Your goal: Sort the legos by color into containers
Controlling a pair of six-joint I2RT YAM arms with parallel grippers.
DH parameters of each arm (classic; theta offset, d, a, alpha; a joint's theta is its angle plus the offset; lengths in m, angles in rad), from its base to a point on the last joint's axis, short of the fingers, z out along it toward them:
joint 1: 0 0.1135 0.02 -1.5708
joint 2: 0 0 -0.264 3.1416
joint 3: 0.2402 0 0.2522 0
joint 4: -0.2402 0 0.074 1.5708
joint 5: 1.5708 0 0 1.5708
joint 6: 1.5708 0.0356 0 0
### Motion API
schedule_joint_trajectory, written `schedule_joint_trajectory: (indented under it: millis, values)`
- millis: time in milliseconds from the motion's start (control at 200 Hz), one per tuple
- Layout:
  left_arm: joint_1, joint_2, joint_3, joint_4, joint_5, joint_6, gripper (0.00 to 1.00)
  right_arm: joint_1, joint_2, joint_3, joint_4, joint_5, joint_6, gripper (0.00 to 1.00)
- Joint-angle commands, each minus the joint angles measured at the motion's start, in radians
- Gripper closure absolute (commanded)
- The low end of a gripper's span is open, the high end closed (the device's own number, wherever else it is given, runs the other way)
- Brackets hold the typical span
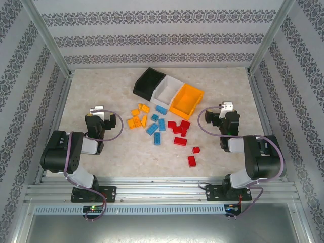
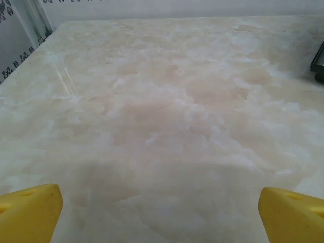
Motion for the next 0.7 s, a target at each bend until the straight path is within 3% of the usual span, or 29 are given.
schedule_joint_trajectory:
  millis: [0, 694]
  values:
    - [0.005, -0.021, 0.018, -0.010, 0.008, -0.014, 0.00, 0.010, -0.002, 0.018, 0.005, -0.006, -0.006, 0.02]
    - [0.006, -0.020, 0.020, -0.013, 0.010, -0.013, 0.00, -0.004, -0.002, 0.021, 0.002, -0.033, 0.005, 0.02]
